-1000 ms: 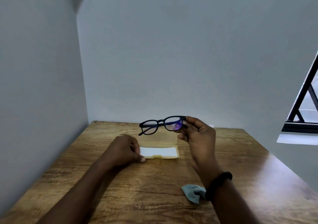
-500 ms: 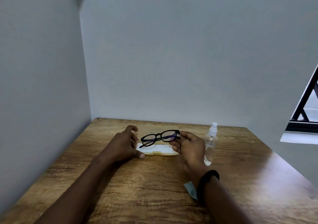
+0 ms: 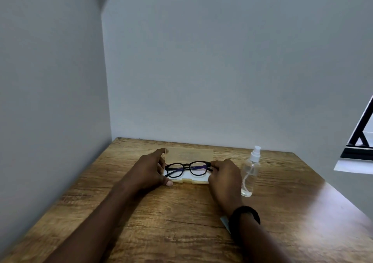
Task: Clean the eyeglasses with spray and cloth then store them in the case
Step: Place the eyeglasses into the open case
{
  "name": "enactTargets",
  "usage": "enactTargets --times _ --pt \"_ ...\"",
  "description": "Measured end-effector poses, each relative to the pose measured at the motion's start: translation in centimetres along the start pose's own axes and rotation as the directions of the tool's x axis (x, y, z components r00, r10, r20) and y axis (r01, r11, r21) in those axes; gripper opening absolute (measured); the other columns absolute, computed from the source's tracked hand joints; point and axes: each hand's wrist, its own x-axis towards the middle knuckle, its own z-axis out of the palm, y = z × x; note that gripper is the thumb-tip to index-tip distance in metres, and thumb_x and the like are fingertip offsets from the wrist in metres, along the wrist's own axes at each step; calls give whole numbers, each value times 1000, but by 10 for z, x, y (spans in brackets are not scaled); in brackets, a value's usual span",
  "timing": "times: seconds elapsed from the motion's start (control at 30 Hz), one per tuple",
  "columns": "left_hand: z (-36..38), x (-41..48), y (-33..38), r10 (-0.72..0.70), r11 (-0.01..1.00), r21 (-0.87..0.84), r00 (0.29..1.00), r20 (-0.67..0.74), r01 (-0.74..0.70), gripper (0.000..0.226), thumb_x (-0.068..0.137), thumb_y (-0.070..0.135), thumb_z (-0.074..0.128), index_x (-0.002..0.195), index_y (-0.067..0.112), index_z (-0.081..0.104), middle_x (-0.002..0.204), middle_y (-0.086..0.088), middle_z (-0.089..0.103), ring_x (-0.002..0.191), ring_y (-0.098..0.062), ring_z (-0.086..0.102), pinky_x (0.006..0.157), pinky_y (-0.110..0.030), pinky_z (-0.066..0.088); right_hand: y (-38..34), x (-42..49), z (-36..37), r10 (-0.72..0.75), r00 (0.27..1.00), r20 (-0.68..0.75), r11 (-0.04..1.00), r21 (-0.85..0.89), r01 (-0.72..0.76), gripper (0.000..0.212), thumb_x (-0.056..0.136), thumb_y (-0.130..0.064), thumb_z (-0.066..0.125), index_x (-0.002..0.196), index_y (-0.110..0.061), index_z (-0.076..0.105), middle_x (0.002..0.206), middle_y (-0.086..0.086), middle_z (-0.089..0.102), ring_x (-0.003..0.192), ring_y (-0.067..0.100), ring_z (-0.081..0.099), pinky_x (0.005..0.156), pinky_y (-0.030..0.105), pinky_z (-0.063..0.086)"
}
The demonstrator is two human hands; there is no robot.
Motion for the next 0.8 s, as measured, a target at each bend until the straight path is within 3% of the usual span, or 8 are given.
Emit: enactTargets --times 0.1,0.23,0.4,0.57,0.8 --pt "0 1 -1 1 1000 0 1000 2 -1 109 59 27 98 150 30 39 109 9 64 90 -4 63 76 -17 48 0 1 -7 -73 992 99 969 -228 94 36 87 -6 51 112 -18 74 106 5 57 91 23 62 71 29 46" --pt "0 2 -1 -3 1000 -1 1000 7 3 109 59 27 97 151 29 39 111 7 65 91 -4 64 76 -16 47 -6 3 -11 -99 986 135 925 -353 141 35 92 -7 49 117 -18 71 115 6 54 94 25 65 75 33 52" --pt "0 4 -1 -17 1000 -10 1000 15 17 110 59 27 97 152 30 38 111 7 65 93 -5 64 75 -16 47 -5 5 -10 -97 983 155 930 -338 145 37 90 -7 52 120 -20 70 112 5 61 100 25 65 79 33 52" --pt "-1 4 -1 -22 999 -27 999 27 23 108 60 26 98 150 28 40 103 11 64 88 -2 64 69 -10 45 -2 6 -13 -46 993 113 964 -255 74 33 79 -5 55 105 -10 75 104 8 74 99 26 68 83 39 57" --pt "-2 4 1 -29 999 -15 999 36 30 114 61 29 97 155 27 34 103 13 62 88 -1 63 70 -11 44 0 7 -13 -50 994 97 971 -228 72 31 80 -6 54 102 -10 75 101 8 76 95 27 69 80 40 58"
